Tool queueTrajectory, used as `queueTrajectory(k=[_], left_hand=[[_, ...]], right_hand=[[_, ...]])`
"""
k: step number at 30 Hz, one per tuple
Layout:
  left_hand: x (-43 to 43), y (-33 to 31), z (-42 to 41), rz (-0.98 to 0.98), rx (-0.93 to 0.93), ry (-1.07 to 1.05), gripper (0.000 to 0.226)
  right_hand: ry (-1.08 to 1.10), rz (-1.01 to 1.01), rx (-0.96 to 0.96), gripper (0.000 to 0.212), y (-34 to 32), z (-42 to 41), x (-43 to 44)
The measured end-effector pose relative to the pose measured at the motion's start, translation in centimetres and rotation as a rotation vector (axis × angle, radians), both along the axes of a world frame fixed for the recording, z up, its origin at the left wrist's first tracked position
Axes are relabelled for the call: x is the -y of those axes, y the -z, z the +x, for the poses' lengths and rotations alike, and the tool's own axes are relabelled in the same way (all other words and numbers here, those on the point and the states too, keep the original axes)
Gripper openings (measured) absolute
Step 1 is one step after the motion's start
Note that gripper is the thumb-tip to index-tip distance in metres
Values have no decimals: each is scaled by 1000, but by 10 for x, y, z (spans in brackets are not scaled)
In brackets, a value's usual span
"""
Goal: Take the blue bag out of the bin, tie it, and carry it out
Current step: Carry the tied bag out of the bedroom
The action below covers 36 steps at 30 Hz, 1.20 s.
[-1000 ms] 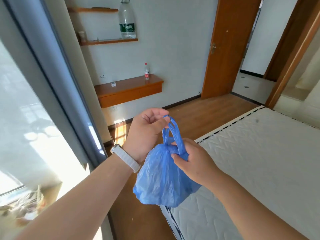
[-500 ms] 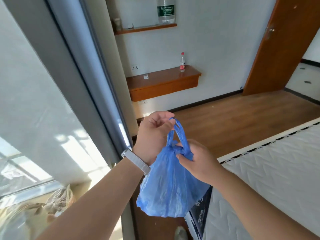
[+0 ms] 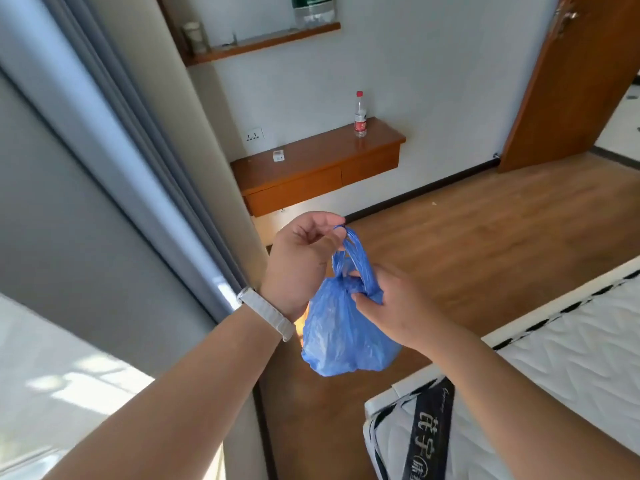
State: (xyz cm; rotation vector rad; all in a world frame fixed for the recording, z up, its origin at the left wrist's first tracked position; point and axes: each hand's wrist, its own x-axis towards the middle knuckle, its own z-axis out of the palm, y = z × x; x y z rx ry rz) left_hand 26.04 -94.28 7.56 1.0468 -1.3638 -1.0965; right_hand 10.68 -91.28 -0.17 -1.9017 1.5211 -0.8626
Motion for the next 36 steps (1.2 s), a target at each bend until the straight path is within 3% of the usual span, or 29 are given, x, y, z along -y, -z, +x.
queueTrajectory(k=[15,20,23,30,36], left_hand=[[203,12,5,13,-58,293,13],[310,18,35,73,-63,382,14],[358,15,44,58,-53,422,16],[423,7,30,52,-95,522,15],[472,11,-13,70,-81,607,14]], right_hand=[[183,-29,-16,24,7,16,180],[262,-7,-83,17,8,46,268],[300,2,-151,25,3,54,301],[411,-10,-211,27,-9,47,358],[499,-28,-155,19,-4,22,395]])
